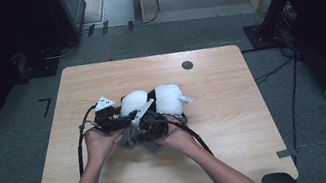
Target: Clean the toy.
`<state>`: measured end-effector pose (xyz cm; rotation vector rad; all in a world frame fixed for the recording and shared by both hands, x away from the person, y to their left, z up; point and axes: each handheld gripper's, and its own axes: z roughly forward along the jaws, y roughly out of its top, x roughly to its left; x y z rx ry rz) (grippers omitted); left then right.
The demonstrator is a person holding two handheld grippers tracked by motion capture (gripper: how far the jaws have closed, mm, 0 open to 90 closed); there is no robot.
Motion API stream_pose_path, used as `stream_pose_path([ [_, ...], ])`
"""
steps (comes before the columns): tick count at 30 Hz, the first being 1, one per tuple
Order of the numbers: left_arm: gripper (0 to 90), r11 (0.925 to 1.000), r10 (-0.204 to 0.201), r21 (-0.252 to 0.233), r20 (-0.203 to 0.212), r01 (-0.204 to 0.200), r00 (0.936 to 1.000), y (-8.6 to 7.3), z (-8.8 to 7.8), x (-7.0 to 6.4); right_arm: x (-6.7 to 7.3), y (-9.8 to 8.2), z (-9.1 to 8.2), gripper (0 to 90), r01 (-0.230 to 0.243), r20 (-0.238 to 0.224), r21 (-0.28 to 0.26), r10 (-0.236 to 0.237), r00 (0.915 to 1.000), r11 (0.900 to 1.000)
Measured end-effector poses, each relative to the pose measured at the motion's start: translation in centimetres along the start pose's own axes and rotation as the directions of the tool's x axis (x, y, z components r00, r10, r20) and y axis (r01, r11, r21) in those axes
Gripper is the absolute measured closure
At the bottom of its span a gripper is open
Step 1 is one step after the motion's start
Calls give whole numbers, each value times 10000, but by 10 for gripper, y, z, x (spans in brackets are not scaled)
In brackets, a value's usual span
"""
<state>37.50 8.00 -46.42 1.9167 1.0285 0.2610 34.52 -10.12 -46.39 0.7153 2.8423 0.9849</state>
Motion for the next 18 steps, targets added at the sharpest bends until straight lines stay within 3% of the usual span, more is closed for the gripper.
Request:
stream_pose_path([
  [5, 385, 9999, 113, 21, -60, -113, 9999, 0, 0, 0, -5, -5, 3, 771, -127, 1, -129, 127, 9999, 9998],
  [10, 386, 9999, 136, 23, -59, -136, 9999, 0, 1, 0, -4, -10, -4, 769, 23, 371, -168, -17, 9993, 9999],
  [18, 387, 9998, 200, 52, -71, -200, 9998, -1, 1, 0, -12, -26, -21, 768, -402, 625, -281, 419, 9972, 9988],
])
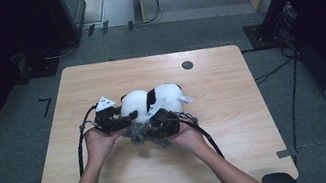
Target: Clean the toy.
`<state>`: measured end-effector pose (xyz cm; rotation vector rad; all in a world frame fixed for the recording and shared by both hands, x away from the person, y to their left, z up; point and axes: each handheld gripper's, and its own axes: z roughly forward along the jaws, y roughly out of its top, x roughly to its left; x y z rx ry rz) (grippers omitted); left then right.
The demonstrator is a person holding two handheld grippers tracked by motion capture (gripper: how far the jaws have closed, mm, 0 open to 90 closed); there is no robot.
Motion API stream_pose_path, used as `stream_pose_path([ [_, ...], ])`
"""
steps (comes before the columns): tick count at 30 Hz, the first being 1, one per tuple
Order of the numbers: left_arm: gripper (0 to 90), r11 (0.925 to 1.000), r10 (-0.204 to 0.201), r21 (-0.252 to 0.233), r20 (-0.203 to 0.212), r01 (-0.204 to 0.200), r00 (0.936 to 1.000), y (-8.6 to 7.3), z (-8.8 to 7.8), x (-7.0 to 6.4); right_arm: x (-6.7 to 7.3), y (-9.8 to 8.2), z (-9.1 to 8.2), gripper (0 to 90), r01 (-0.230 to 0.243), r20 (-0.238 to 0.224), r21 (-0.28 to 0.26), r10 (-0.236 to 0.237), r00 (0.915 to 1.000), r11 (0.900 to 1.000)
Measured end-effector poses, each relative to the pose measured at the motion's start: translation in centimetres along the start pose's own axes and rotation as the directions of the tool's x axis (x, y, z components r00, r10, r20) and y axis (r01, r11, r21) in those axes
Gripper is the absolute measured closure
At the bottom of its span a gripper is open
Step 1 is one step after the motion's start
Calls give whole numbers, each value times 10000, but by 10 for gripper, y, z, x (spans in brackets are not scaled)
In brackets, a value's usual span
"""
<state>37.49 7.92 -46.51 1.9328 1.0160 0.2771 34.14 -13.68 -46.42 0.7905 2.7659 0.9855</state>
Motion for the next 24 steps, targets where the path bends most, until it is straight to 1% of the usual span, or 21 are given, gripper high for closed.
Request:
stream_pose_path([
  [2, 388, 10000, 3, 17, 13, -3, 10000, 0, 0, 0, -1, -2, -6, 768, -4, 96, -159, 5, 10000, 9999],
  [5, 387, 10000, -22, 10, 20, 22, 10000, 0, 0, 0, -3, -5, -11, 768, -118, 173, -227, 121, 9998, 9997],
  [8, 388, 10000, -3, 24, 32, 3, 10000, 0, 0, 0, -6, -10, -14, 768, -215, 266, -195, 220, 9994, 9996],
  [12, 390, 10000, -37, 35, 61, 37, 10000, 0, 0, 0, -11, -18, -21, 768, -485, 391, -220, 493, 9980, 9986],
  [17, 393, 10000, -37, 46, 55, 37, 10000, 0, 1, 0, -16, -29, -29, 768, -685, 499, -76, 688, 9964, 9976],
  [24, 393, 10000, -21, 36, 34, 21, 10000, 0, 1, 0, -23, -43, -42, 767, -885, 643, -96, 889, 9940, 9960],
])
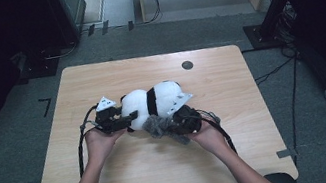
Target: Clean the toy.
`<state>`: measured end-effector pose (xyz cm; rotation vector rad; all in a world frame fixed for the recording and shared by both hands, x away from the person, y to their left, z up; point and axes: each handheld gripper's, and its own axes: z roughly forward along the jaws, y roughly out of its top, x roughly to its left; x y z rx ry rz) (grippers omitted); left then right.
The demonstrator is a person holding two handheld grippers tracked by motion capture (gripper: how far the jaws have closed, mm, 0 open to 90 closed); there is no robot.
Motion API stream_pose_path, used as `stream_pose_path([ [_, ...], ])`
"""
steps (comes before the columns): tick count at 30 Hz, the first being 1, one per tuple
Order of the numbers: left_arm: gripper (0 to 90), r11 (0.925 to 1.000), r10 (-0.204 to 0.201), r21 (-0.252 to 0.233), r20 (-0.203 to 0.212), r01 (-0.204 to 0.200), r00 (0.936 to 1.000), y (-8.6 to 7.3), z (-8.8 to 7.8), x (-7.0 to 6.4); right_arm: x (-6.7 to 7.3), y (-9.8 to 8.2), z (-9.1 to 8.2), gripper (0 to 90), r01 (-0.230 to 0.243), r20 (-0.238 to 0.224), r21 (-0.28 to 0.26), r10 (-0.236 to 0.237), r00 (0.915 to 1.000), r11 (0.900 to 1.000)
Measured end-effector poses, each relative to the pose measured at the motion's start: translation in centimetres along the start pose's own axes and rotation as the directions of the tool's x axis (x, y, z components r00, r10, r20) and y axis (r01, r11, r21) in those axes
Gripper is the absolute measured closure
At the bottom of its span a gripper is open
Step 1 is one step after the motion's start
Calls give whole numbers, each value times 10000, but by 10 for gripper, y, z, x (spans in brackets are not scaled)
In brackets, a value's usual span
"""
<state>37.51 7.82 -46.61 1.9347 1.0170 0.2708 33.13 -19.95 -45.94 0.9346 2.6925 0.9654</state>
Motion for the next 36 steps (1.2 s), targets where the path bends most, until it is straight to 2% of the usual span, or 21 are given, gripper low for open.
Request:
stream_pose_path([
  [7, 393, 10000, 50, -8, -21, -50, 10000, 0, 0, 0, -12, -14, -12, 761, -132, 176, 86, 131, 9998, 9999],
  [19, 392, 10000, 88, -46, -23, -88, 10000, -1, 1, 0, -36, -36, -31, 756, -643, 580, 98, 636, 9963, 9979],
  [26, 391, 9998, 167, -85, -40, -168, 9999, -1, 1, 1, -52, -51, -42, 757, -1300, 994, 7, 1292, 9866, 9915],
  [31, 389, 9996, 245, -117, -39, -245, 9997, -2, 1, 1, -63, -59, -51, 759, -1853, 1267, -269, 1872, 9741, 9823],
  [32, 388, 9996, 246, -128, -31, -246, 9997, -2, 1, 1, -65, -60, -53, 760, -2042, 1320, -343, 2070, 9694, 9783],
  [33, 388, 9996, 242, -127, -15, -242, 9997, -2, 1, 1, -67, -61, -55, 762, -2243, 1383, -387, 2276, 9639, 9737],
  [35, 387, 9997, 227, -127, -16, -227, 9997, -2, 1, 1, -75, -63, -60, 766, -2980, 1518, -571, 3033, 9407, 9528],
  [36, 387, 9996, 239, -131, -16, -239, 9997, -2, 1, 1, -77, -64, -61, 766, -3067, 1584, -667, 3136, 9362, 9495],
])
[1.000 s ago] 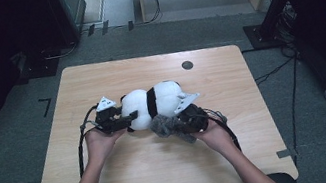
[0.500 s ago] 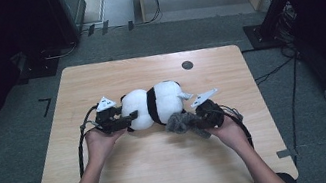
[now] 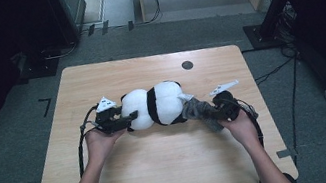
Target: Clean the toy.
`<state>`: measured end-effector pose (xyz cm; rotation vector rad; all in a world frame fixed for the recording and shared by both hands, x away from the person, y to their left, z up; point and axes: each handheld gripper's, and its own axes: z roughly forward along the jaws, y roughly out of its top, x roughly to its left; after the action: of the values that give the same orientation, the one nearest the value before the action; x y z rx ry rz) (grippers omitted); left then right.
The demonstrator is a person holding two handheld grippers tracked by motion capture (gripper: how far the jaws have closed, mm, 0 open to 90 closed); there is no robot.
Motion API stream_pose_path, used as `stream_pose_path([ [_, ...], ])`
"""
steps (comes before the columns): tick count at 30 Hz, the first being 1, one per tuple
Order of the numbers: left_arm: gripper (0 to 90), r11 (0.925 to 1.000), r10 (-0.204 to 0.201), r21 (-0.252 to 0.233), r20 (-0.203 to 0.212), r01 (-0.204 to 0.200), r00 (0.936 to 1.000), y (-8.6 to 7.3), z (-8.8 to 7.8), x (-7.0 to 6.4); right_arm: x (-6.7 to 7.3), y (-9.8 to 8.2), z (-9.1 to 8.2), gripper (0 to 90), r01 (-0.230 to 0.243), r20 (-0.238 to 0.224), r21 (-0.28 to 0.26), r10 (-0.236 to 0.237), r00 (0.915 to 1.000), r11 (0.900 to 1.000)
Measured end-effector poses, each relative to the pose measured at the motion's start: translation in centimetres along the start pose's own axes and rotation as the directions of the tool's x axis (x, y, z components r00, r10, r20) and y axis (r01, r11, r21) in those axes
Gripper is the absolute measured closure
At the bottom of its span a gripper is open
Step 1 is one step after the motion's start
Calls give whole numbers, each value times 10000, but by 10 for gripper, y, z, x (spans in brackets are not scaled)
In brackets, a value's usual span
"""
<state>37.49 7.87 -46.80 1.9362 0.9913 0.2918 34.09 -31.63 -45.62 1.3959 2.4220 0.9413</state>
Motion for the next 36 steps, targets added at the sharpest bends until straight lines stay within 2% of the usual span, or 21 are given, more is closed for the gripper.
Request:
stream_pose_path([
  [4, 387, 10000, -22, -9, 3, 22, 10000, 0, 0, 0, -7, 9, -10, 765, -249, 206, -637, 263, 9994, 9977],
  [8, 387, 10000, -43, -16, 2, 43, 10000, 0, 0, 0, -10, 26, -19, 765, -340, 508, -1073, 396, 9979, 9936],
  [12, 387, 10000, -30, -20, 8, 30, 10000, 0, 0, 0, -10, 46, -23, 763, -411, 510, -1532, 494, 9975, 9873],
  [18, 387, 10000, -72, -20, 15, 72, 10000, 0, 0, 0, -3, 72, -19, 761, -290, 432, -1742, 371, 9984, 9843],
  [22, 388, 10000, -47, -32, 8, 47, 10000, 0, 0, 0, 2, 86, -14, 762, -282, 630, -1795, 401, 9972, 9833],
  [25, 387, 10000, -70, -53, 14, 70, 10000, 0, 1, -1, 5, 92, -10, 761, -502, 280, -1968, 568, 9980, 9792],
  [30, 386, 10000, -56, -28, 14, 56, 10000, 0, 1, 0, 17, 99, 2, 757, -299, -35, -1835, 297, 9996, 9826],
  [36, 378, 9999, -119, -50, 98, 119, 9999, -1, 1, 1, 24, 99, 9, 759, -2, -6, -1700, 1, 10000, 9854],
])
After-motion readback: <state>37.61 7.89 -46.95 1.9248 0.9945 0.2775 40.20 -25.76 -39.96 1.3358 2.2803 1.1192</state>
